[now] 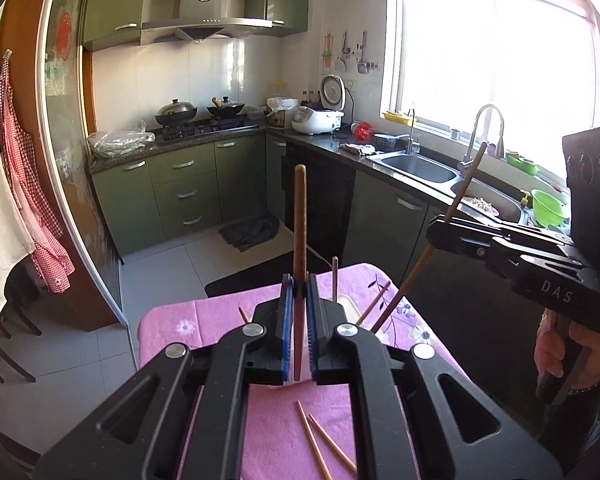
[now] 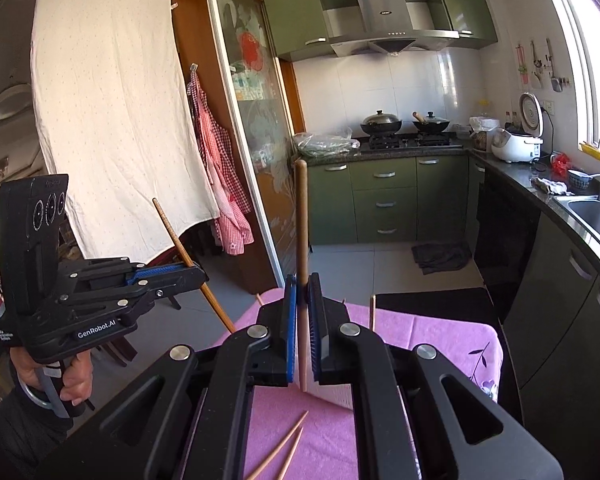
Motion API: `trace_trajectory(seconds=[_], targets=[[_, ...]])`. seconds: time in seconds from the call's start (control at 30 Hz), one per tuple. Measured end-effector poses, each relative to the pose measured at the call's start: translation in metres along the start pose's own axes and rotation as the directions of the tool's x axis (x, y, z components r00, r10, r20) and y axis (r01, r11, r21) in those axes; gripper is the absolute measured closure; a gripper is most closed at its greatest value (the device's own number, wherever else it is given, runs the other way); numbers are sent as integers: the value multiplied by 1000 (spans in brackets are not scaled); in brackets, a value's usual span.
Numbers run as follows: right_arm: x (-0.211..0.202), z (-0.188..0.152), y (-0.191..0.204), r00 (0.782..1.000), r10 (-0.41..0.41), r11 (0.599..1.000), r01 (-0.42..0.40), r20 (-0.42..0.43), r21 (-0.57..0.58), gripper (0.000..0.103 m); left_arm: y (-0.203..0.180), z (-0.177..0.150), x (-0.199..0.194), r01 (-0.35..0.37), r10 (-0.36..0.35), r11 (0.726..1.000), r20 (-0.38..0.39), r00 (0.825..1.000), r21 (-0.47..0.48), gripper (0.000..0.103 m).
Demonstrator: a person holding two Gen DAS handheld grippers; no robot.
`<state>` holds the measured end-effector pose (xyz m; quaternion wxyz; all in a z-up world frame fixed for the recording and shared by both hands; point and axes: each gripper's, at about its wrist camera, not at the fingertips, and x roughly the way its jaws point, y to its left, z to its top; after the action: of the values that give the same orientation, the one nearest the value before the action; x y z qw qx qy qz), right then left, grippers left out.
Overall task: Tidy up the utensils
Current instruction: 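Carry both upright chopsticks over the white holder with both grippers, then lower the chopsticks into the holder and open both grippers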
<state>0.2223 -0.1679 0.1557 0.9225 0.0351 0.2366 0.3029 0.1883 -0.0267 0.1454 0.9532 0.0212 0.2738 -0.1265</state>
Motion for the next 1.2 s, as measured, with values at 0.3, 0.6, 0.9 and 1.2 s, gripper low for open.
trace_trajectory(seconds=[0.3, 0.6, 0.9, 1.2], targets=[[44, 14, -15, 995, -99, 995, 99, -13, -18, 97, 4, 11, 52, -55, 55, 998, 9, 998, -11, 97], [94, -14, -27, 986, -135, 991, 132, -96, -32, 96, 16, -17, 100, -58, 56, 998, -106, 993, -20, 97], [110, -28, -34, 983, -132, 991, 128, -131, -38, 95, 19, -34, 113, -57, 54, 998, -156, 986, -15, 97], [43, -27, -13, 996, -84, 995, 82, -29, -57, 84, 13, -32, 68, -58, 58, 998, -98, 994, -4, 96]])
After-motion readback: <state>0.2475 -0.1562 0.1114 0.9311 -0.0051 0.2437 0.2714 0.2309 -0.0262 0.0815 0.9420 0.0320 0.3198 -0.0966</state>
